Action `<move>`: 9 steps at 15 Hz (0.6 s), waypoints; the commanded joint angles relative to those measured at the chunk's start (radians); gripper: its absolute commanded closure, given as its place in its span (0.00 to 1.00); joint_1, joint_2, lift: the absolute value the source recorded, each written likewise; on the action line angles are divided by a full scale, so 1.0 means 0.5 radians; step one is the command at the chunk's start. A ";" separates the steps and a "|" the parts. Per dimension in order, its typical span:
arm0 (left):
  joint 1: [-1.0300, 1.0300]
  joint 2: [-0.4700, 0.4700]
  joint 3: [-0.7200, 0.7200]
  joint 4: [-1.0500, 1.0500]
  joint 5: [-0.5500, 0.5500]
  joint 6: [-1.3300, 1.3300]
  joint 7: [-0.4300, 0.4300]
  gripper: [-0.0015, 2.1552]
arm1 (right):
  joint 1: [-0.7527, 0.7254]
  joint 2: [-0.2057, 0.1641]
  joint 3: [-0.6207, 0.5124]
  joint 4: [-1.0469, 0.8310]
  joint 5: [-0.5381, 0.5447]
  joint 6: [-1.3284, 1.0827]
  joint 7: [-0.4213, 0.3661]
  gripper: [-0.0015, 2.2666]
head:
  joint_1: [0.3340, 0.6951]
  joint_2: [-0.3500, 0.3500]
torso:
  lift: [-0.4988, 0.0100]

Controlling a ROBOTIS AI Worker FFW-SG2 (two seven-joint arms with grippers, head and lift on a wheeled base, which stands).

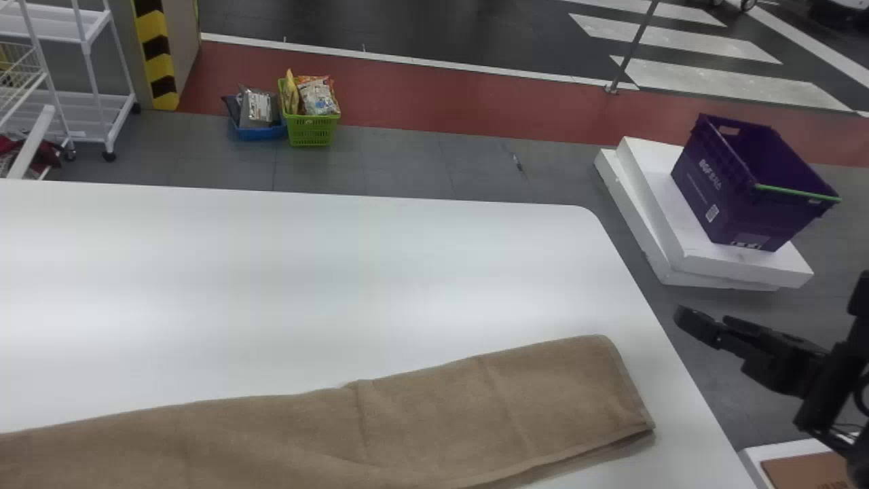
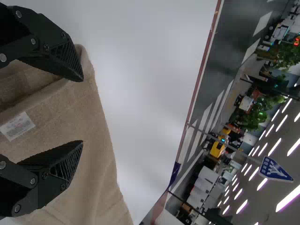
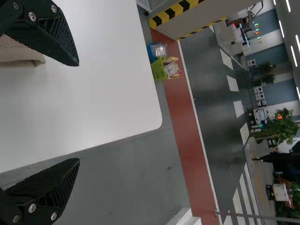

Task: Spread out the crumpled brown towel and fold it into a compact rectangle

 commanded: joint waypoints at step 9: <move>0.087 -0.008 -0.052 -0.136 -0.218 0.180 0.092 0.20 | 0.004 0.009 -0.012 0.060 -0.048 -0.111 0.022 0.04 | 1.00 0.15 | 0.73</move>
